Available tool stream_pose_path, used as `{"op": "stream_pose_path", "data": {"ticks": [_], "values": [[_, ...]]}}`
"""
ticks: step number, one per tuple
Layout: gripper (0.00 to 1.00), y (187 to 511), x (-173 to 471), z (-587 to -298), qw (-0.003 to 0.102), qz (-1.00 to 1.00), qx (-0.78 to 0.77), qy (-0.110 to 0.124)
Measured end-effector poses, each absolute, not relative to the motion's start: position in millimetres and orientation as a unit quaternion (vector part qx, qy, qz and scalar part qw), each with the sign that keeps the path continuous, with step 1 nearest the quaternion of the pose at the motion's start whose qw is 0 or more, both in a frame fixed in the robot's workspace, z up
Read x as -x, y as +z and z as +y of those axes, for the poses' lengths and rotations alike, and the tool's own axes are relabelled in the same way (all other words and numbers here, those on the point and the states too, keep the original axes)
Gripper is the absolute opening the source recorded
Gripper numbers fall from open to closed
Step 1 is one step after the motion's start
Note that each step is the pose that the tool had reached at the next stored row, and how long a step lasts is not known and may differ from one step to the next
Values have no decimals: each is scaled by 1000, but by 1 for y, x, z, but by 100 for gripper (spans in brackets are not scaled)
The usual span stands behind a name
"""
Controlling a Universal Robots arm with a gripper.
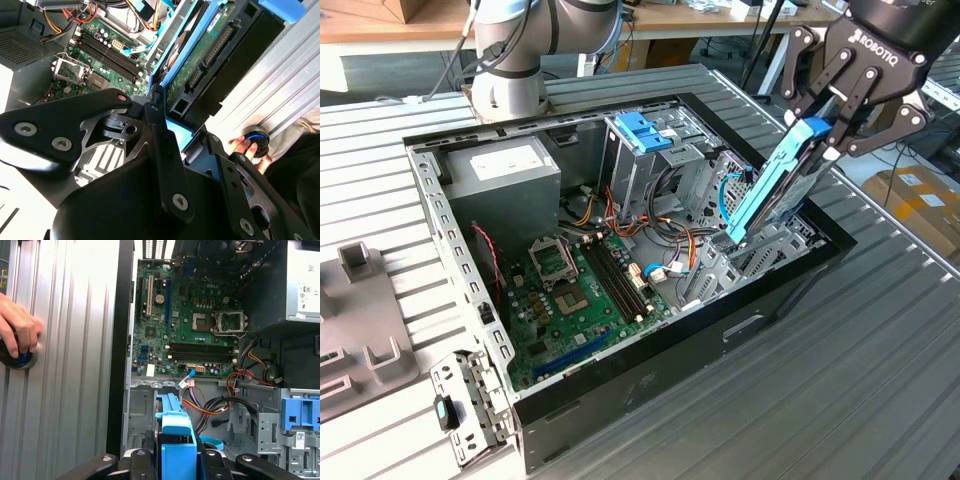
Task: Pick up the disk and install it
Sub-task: 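Insert the disk into the insertion slot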
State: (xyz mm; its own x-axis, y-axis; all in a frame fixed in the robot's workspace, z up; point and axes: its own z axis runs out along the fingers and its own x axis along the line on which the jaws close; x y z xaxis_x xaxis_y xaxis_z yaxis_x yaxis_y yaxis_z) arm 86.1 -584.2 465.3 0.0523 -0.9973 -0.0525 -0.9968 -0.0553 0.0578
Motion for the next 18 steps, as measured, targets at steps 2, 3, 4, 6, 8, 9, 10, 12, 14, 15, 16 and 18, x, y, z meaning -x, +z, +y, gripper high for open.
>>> {"op": "stream_pose_path", "data": {"ticks": [2,3,4,6,8,9,10,12,14,15,16,18], "values": [[37,465,-85,-584,3,-687,-725,-39],[37,465,-84,-584,3,-687,-725,-39],[37,464,-84,-584,3,-687,-725,-39],[37,464,-82,-584,3,-688,-725,-39],[37,463,-81,-584,3,-691,-722,-39],[37,463,-81,-584,3,-693,-719,-39],[37,463,-81,-584,3,-696,-717,-39],[37,462,-81,-584,2,-702,-711,-39],[37,461,-81,-584,2,-712,-702,-39],[37,461,-81,-584,1,-716,-697,-39],[37,461,-81,-584,1,-716,-697,-39],[37,461,-81,-584,1,-717,-696,-39]]}}
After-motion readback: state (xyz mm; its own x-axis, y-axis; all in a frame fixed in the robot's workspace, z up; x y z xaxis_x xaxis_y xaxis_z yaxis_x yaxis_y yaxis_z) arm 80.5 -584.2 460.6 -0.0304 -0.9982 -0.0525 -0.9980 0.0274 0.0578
